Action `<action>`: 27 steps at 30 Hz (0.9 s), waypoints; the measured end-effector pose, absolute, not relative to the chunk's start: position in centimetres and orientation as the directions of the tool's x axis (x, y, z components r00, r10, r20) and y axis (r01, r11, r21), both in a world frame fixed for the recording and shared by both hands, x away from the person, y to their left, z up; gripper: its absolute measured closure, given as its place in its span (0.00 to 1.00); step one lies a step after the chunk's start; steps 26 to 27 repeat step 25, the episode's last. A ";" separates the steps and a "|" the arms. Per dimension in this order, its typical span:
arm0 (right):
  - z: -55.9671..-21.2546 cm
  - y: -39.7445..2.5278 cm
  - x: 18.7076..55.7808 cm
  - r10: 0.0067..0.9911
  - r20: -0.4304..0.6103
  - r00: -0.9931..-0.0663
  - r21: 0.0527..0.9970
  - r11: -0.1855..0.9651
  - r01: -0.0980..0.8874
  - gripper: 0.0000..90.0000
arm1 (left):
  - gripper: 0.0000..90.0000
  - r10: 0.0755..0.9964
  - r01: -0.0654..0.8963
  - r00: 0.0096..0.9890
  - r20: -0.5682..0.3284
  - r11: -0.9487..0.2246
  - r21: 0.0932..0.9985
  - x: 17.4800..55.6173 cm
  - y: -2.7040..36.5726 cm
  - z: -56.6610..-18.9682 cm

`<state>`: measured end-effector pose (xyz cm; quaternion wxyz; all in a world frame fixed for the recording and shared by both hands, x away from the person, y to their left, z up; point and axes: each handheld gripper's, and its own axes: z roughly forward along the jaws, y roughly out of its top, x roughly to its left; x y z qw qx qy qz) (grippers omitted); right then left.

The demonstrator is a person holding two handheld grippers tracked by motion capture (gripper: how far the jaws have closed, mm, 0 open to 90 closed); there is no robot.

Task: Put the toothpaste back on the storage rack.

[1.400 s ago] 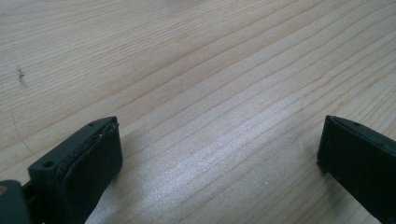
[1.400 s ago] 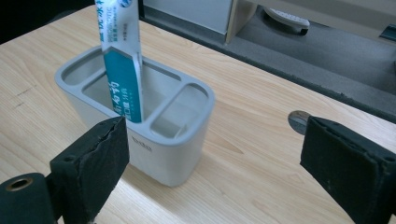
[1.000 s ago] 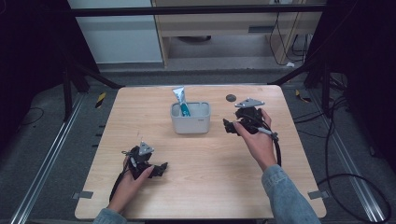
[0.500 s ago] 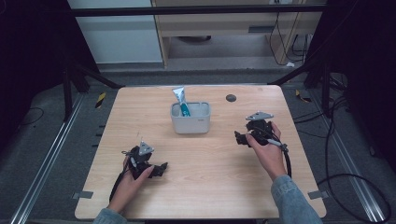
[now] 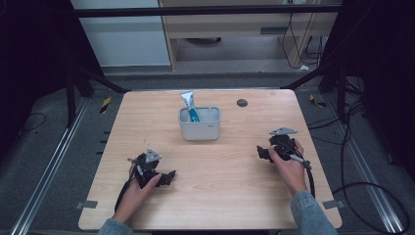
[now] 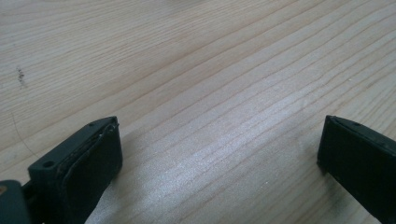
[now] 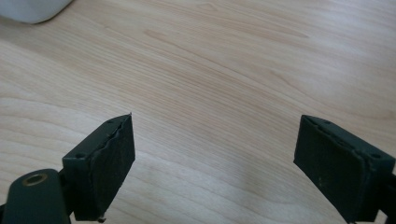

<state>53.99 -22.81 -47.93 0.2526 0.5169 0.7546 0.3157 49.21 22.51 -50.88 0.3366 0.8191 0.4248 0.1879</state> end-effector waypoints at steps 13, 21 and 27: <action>-50.7 -25.2 53.9 0.972 0.027 -0.232 0.741 0.136 0.658 0.13 | 0.00 0.822 0.568 0.570 0.022 -0.413 0.712 49.2 22.5 -50.9; -51.2 -24.2 53.9 0.969 -0.002 -0.247 0.730 0.170 0.662 0.03 | 0.00 0.822 0.570 0.568 0.022 -0.412 0.711 49.2 22.5 -50.9; -51.2 -24.0 53.7 0.980 -0.001 -0.198 0.723 0.137 0.677 0.00 | 0.00 0.822 0.568 0.569 0.022 -0.412 0.712 49.2 22.5 -50.9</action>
